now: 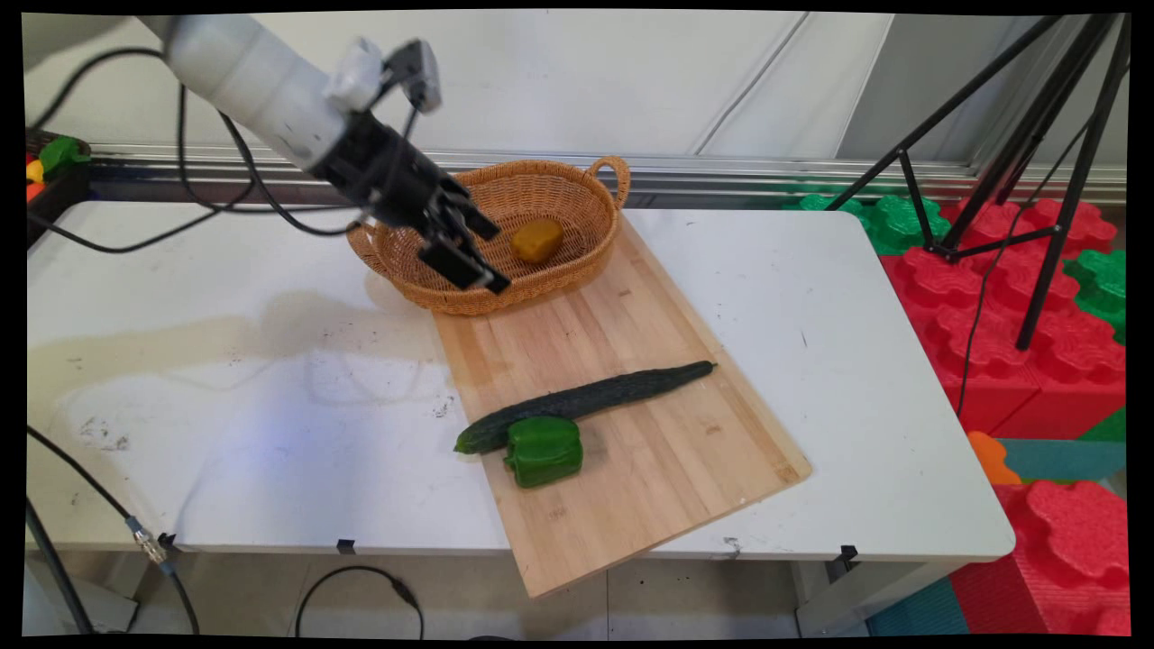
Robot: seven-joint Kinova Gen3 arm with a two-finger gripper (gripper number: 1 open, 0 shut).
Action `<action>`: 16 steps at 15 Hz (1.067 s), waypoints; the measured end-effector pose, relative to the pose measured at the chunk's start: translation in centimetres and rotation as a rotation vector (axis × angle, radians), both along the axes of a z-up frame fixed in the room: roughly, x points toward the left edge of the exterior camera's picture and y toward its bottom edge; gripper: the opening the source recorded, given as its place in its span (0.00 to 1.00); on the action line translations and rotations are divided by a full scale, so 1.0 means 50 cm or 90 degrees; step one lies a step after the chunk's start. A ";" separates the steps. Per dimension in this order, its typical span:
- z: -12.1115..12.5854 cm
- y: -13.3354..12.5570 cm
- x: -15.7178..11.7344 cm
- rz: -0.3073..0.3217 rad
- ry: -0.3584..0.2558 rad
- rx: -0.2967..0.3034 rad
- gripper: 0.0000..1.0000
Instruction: Pick up the potato from the vegetable basket
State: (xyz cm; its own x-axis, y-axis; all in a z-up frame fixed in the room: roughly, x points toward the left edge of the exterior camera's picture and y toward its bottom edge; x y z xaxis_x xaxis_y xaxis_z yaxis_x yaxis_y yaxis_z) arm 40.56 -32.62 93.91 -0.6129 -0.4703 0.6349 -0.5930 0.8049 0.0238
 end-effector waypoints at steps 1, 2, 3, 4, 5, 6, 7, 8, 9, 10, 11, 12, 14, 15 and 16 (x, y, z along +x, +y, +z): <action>0.016 -0.001 0.017 0.008 0.001 -0.006 1.00; 0.030 -0.004 0.033 0.016 0.002 -0.013 1.00; 0.042 -0.009 0.049 0.024 0.002 -0.019 1.00; 0.051 -0.014 0.063 0.031 0.000 -0.025 1.00; 0.057 -0.018 0.073 0.037 -0.002 -0.029 1.00; 0.061 -0.024 0.085 0.045 -0.004 -0.034 1.00; 0.064 -0.029 0.093 0.050 -0.005 -0.037 1.00; 0.066 -0.038 0.104 0.057 -0.008 -0.041 1.00; 0.066 -0.048 0.114 0.064 -0.011 -0.045 1.00; 0.064 -0.061 0.124 0.071 -0.016 -0.049 1.00; 0.059 -0.075 0.131 0.077 -0.020 -0.052 1.00; 0.052 -0.091 0.137 0.085 -0.023 -0.055 1.00; 0.034 -0.123 0.145 0.100 -0.028 -0.057 1.00; 0.023 -0.140 0.148 0.107 -0.030 -0.056 1.00; 0.012 -0.155 0.149 0.112 -0.032 -0.055 1.00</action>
State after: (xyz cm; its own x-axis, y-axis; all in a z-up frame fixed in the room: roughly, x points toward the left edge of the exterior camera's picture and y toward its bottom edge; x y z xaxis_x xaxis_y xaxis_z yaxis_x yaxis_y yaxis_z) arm 48.00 -40.36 94.50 -0.5579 -0.5187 0.6478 -0.7237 0.6862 -0.0737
